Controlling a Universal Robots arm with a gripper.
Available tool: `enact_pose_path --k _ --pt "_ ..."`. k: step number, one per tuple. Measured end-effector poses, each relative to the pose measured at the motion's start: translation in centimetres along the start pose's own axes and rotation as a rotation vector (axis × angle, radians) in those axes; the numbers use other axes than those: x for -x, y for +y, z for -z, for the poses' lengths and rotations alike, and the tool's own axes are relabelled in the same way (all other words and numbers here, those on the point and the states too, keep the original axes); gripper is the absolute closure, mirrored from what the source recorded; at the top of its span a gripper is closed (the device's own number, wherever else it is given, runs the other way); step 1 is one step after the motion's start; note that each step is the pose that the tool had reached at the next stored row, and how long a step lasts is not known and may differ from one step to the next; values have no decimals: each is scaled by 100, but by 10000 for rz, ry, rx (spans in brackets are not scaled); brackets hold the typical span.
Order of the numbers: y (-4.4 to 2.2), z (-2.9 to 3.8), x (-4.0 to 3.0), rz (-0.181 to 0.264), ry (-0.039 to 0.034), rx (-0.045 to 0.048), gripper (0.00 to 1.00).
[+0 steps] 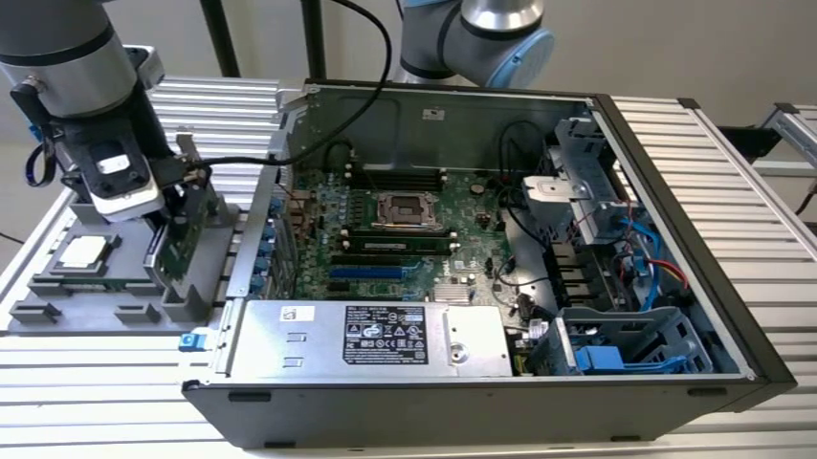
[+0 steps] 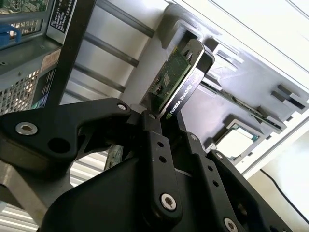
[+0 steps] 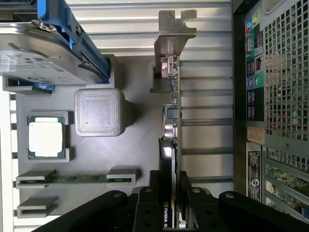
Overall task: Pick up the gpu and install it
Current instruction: 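Pick up the gpu and move the gpu toward the slot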
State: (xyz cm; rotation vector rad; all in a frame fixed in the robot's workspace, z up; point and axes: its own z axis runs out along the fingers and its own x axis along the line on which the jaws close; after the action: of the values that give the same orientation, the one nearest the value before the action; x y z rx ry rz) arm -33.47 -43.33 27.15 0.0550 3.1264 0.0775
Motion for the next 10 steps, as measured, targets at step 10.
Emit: enact_pose_path --k 10 --pt "3 64 1 1 -1 1 100"
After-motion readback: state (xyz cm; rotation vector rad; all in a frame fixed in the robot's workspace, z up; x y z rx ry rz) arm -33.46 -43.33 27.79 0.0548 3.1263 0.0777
